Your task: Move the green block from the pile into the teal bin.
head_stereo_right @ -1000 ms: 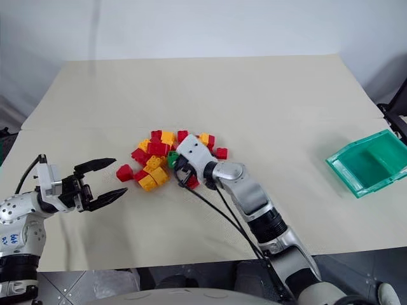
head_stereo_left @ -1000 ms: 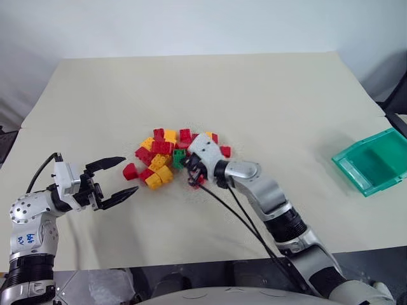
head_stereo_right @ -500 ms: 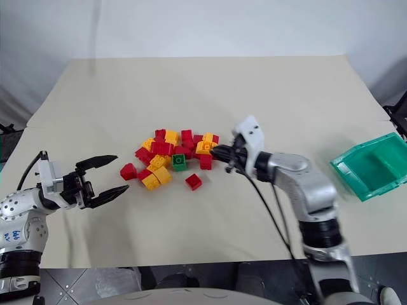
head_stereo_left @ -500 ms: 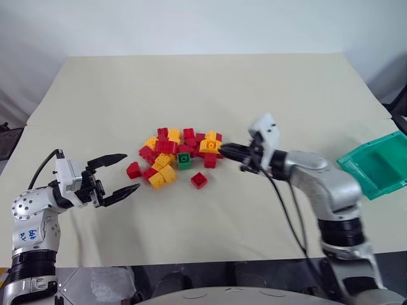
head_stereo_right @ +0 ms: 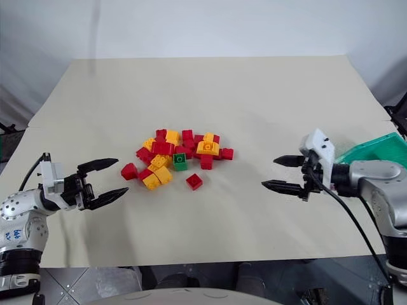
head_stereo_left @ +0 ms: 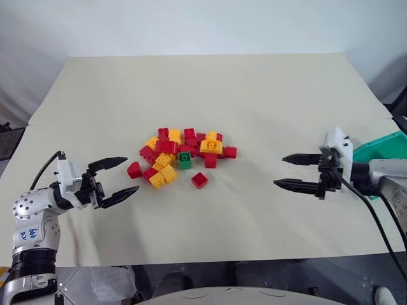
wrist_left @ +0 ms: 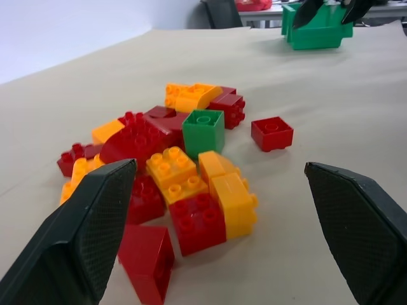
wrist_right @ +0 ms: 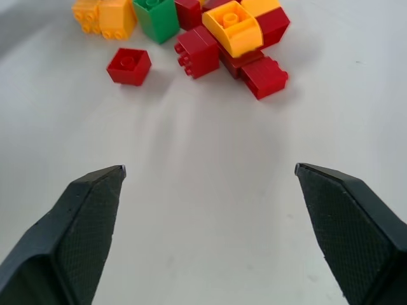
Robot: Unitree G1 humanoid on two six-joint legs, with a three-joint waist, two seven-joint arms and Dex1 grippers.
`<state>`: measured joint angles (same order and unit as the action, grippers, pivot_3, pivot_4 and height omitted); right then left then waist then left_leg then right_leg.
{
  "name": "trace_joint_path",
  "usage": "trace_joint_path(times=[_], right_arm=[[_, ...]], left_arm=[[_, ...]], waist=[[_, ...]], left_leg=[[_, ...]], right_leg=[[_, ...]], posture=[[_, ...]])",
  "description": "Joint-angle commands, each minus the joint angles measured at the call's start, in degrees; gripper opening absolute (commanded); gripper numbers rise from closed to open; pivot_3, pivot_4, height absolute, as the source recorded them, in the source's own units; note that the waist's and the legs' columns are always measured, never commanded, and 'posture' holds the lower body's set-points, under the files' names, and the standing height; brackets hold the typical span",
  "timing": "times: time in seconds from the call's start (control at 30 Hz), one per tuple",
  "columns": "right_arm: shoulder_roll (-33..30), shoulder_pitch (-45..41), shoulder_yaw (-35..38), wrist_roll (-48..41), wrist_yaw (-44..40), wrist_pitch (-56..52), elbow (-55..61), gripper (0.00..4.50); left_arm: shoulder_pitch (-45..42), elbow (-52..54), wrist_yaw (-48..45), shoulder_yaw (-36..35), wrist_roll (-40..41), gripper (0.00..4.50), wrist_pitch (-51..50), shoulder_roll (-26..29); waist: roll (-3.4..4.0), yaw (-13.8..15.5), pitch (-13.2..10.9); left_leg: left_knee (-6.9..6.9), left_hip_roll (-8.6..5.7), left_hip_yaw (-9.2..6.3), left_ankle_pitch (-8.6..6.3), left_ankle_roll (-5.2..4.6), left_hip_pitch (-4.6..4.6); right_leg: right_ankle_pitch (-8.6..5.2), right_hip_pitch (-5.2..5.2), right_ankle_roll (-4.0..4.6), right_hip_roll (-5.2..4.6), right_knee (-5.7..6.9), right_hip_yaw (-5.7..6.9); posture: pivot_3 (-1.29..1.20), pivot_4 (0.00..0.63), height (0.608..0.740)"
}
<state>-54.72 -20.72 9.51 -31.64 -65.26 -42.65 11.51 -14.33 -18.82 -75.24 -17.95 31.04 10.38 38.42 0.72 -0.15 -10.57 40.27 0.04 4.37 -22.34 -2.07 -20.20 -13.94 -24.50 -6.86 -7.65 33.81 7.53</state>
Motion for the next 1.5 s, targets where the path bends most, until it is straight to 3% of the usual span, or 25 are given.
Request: trace_joint_path(times=[0.03, 0.17, 0.27, 0.43, 0.63, 0.93, 1.2, 1.43, 1.5], right_arm=[[-0.9, -0.8, 0.7, -1.0, -0.5, 1.1, 2.7, 4.48], [3.5, -5.0, -3.1, -0.8, 2.7, 1.3, 4.7, 4.48], [12.0, -13.4, -13.0, -1.7, 7.3, -7.3, 5.8, 4.48], [24.3, -22.9, -24.4, 7.3, 14.6, -5.7, -3.5, 4.48], [34.5, -30.4, -31.2, 15.1, 18.2, -1.7, -17.5, 4.48], [43.7, -34.3, -32.6, 20.4, 18.2, 5.1, -30.0, 4.48], [47.0, -34.6, -32.7, 23.3, 17.6, 7.3, -33.7, 4.48], [46.3, -32.9, -29.5, 22.1, 18.2, 6.0, -27.2, 2.20], [45.7, -32.2, -28.2, 21.6, 18.5, 5.1, -24.5, 1.96]], left_arm=[[-0.4, -0.1, -0.7, -1.8, 0.9, 4.50, 0.2, 1.5], [-0.8, -0.4, -0.8, -1.9, 0.8, 4.50, 0.2, 1.7], [-1.5, -0.8, -0.9, -1.7, 0.4, 4.50, 0.5, 1.5], [-2.0, -0.6, -0.3, -1.4, 0.2, 4.50, 0.7, 0.7], [0.2, 1.6, 0.7, -2.1, 0.5, 4.50, 1.1, 0.2], [3.6, 4.6, 2.6, -3.6, 1.0, 4.50, 1.0, 0.3], [3.6, 4.9, 3.3, -3.3, 0.8, 4.50, 0.9, 0.2], [2.0, 3.9, 3.2, -2.5, 0.5, 4.50, 1.0, 0.0], [1.5, 3.6, 3.0, -2.2, 0.4, 4.50, 1.0, -0.2]], waist=[[0.00, 0.0, 0.0], [-0.01, 0.0, 0.0], [-0.01, -0.6, 0.0], [-0.01, -1.1, 0.0], [-0.02, -1.6, 0.0], [-0.03, -2.0, 0.0], [-0.03, -2.0, 0.0], [-0.02, -2.2, 0.0], [-0.03, -2.1, 0.0]], left_leg=[[0.01, 0.00, 0.00, 0.00, 0.00, 0.00], [0.04, 0.01, 0.00, 0.00, 0.00, 0.01], [0.06, 0.02, 0.04, 0.01, 0.02, 0.03], [0.12, 0.02, -0.06, 0.03, 0.06, -0.02], [0.14, -0.14, -0.21, 0.01, -0.01, -0.12], [0.13, -0.06, -0.24, 0.03, 0.03, -0.11], [0.13, -0.05, -0.26, 0.04, 0.04, -0.11], [0.13, -0.04, -0.26, 0.04, 0.05, -0.11], [0.13, -0.05, -0.27, 0.04, 0.05, -0.12]], right_leg=[[0.00, 0.00, 0.00, 0.00, 0.00, 0.00], [0.00, 0.00, -0.01, -0.02, 0.03, -0.03], [0.01, -0.01, 0.00, -0.01, 0.06, -0.05], [0.01, -0.06, 0.02, -0.01, 0.17, 0.01], [0.02, -0.06, 0.01, -0.09, 0.15, 0.10], [0.02, -0.03, 0.01, -0.01, 0.14, 0.14], [0.01, -0.03, 0.01, 0.00, 0.15, 0.13], [0.01, -0.04, 0.01, 0.03, 0.14, 0.14], [0.01, -0.04, 0.01, 0.02, 0.14, 0.14]], posture=[[0.00, 0.150, 0.740], [0.00, 0.150, 0.740], [0.00, 0.150, 0.740], [0.00, 0.150, 0.740], [0.00, 0.150, 0.740], [0.00, 0.150, 0.740], [0.00, 0.150, 0.740], [0.00, 0.150, 0.740], [0.00, 0.150, 0.740]])
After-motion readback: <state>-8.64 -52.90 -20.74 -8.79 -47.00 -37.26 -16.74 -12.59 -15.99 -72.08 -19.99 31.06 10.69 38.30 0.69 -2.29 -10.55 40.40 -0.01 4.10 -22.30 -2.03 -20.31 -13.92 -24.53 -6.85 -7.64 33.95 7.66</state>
